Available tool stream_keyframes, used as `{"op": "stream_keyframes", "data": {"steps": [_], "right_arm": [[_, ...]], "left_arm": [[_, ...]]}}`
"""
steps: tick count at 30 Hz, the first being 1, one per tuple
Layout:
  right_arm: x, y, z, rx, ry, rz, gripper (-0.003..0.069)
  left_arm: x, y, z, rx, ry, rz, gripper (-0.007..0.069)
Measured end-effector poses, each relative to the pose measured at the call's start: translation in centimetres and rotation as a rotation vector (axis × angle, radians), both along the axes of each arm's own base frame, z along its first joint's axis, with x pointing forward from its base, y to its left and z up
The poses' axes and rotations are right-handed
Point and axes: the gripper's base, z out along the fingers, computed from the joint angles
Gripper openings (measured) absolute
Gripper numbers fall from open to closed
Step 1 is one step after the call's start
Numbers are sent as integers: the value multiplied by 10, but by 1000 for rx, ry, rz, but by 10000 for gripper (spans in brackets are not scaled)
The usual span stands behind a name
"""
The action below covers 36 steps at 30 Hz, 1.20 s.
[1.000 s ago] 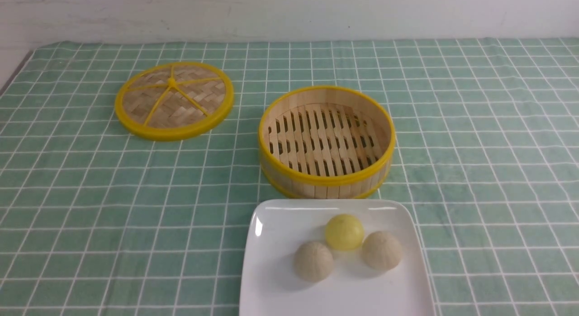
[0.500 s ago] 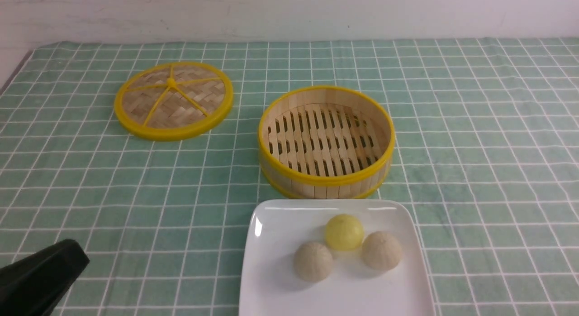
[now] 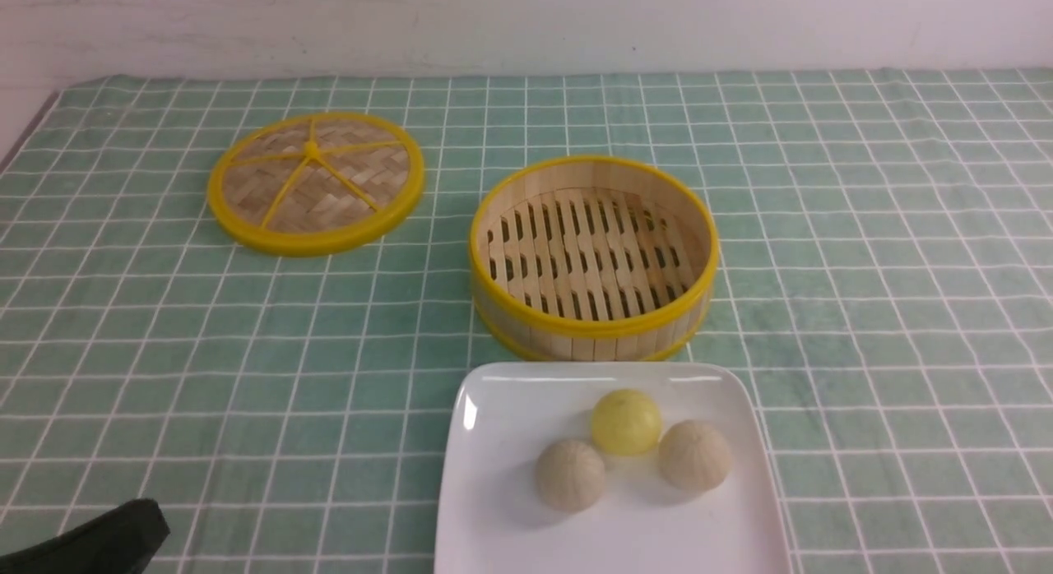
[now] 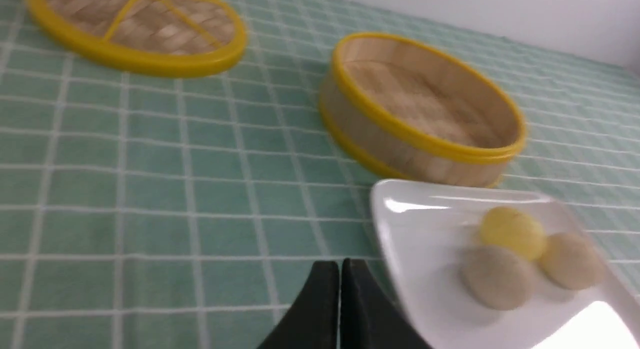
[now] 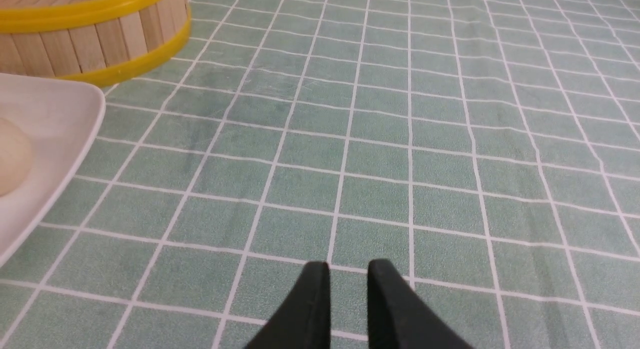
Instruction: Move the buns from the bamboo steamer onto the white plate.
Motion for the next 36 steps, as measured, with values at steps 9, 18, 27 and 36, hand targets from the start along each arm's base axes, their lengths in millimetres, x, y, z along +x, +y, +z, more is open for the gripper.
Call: {"op": "stream_keyframes", "data": {"steps": [9, 18, 27, 36], "right_arm": [[0, 0, 0, 0, 0, 0, 155], [0, 0, 0, 0, 0, 0, 167], [0, 0, 0, 0, -1, 0, 177], [0, 0, 0, 0, -1, 0, 181]], "left_arm": [[6, 23, -43, 109, -40, 361, 41], [-6, 27, -51, 159, 5, 412, 43], [-6, 26, -51, 167, 7, 384, 44], [-6, 26, -52, 172, 7, 382, 44]]}}
